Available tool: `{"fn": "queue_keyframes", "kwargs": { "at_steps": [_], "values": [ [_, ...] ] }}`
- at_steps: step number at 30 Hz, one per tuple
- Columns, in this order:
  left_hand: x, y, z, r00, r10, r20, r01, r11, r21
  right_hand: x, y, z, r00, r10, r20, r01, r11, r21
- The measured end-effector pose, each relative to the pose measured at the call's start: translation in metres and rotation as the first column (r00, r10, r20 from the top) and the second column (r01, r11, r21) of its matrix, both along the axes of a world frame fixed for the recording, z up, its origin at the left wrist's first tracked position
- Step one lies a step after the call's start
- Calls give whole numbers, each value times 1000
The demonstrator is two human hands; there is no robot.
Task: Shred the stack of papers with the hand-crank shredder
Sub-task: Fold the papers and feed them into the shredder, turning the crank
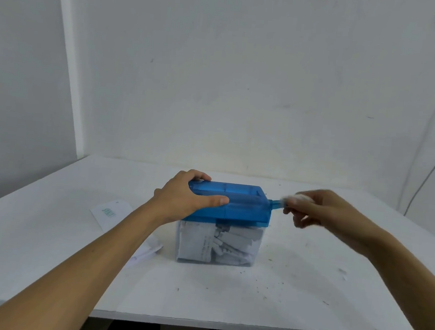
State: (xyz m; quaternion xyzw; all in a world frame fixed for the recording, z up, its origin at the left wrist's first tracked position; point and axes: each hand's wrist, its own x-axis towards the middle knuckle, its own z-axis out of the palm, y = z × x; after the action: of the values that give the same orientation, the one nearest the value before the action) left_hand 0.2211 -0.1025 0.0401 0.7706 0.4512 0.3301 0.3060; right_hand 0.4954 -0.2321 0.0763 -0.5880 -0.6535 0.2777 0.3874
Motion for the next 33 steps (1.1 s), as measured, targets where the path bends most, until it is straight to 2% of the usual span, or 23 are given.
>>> {"fn": "queue_keyframes", "kwargs": {
  "at_steps": [2,5,8,10,15,17,19,22,24,29,33],
  "values": [
    [0,-1,1,1000,-5,-2,5,1000,1,-4,15,10,994,-108,25,106,992,68],
    [-1,-2,1,1000,-12,-4,12,1000,2,-9,44,13,960,-276,-37,279,946,164],
    [0,-1,1,1000,-12,-3,12,1000,-4,-15,74,8,932,-360,-48,363,921,142],
    [0,0,2,1000,-11,-7,11,1000,-12,-12,92,0,928,-373,1,372,925,78],
    [-1,0,2,1000,-19,6,19,1000,-19,-5,116,-16,926,-267,266,324,925,-201],
    [-2,-2,4,999,-36,29,37,999,-27,-7,117,-15,912,-225,343,314,921,-231],
    [-1,-2,6,997,-50,61,54,997,-59,-11,117,-7,911,-237,339,307,936,-170],
    [-7,-5,8,986,-56,154,70,994,-89,-26,112,18,919,-267,290,277,961,9],
    [-20,-4,7,983,0,186,13,997,-71,-44,106,36,924,-232,303,220,973,76],
    [-81,12,-17,971,198,134,-186,977,-101,-108,93,60,911,-113,397,46,983,175],
    [-128,14,-53,955,280,100,-272,958,-85,-165,88,59,911,-39,410,-56,974,217]
  ]
}}
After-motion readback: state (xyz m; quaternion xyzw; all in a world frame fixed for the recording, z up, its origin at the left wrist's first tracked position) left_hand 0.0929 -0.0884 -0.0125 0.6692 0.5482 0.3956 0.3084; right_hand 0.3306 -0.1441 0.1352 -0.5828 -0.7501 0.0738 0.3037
